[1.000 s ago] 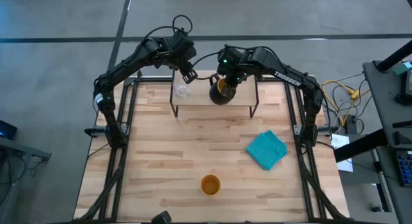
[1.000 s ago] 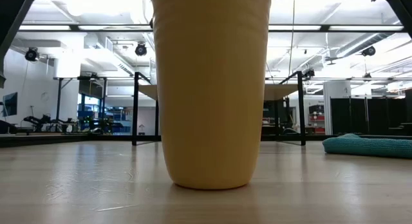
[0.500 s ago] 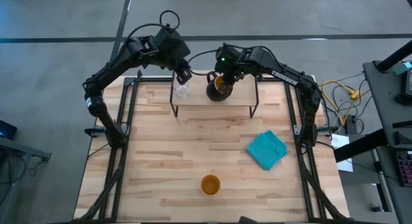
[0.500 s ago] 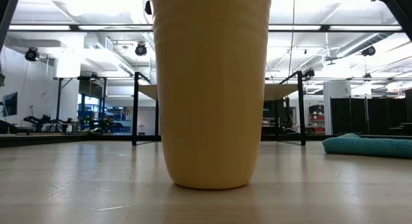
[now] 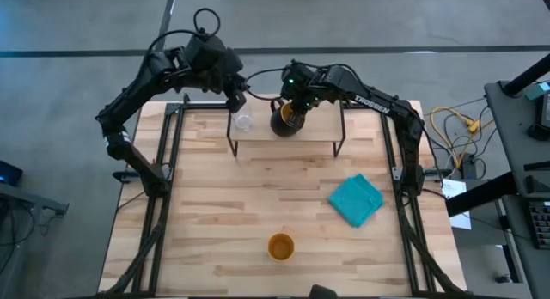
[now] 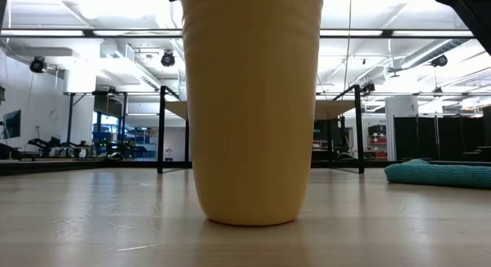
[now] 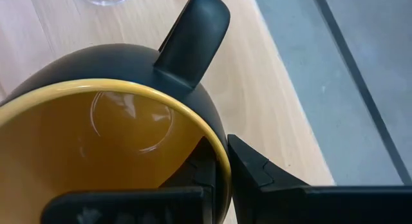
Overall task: Stack small to large cups/mugs on shelf
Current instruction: Put the black mug on the shelf
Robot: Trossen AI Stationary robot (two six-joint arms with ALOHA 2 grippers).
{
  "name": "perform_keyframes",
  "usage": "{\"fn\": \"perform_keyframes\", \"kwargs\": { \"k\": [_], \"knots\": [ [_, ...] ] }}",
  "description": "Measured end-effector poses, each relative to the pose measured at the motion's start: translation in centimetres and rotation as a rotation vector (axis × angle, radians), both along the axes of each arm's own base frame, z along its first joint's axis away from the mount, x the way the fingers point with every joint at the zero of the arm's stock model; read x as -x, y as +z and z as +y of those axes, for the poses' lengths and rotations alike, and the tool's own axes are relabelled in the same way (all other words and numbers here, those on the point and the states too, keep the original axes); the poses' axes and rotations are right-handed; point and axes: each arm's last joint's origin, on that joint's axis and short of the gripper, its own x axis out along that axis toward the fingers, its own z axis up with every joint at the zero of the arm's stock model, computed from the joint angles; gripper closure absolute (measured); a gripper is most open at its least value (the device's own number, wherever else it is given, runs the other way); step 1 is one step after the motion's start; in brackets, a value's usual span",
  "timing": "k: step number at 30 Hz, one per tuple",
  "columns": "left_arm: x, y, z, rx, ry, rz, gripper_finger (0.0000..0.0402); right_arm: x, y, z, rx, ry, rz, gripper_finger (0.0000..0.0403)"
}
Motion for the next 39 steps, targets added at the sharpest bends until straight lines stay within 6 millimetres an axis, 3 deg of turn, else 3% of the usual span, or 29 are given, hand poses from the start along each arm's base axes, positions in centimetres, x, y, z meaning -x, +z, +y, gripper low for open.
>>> {"fn": "perform_keyframes", "kwargs": {
  "k": [15,28,39],
  "knots": [
    [0.0,0.1,0.0,-0.006,0.0,-0.012,0.0313,0.3,0.1,0.0,0.004,0.031,0.033,0.039],
    [-1.8,-1.7,1.0,0.054,0.064,0.045,0.0313,0.2,0.1,0.0,0.006,0.03,0.027,0.039],
    [0.6,-2.6,-0.5,0.16,0.131,0.238,0.0313,0.2,0.1,0.0,0.003,0.029,0.028,0.039]
  ]
}}
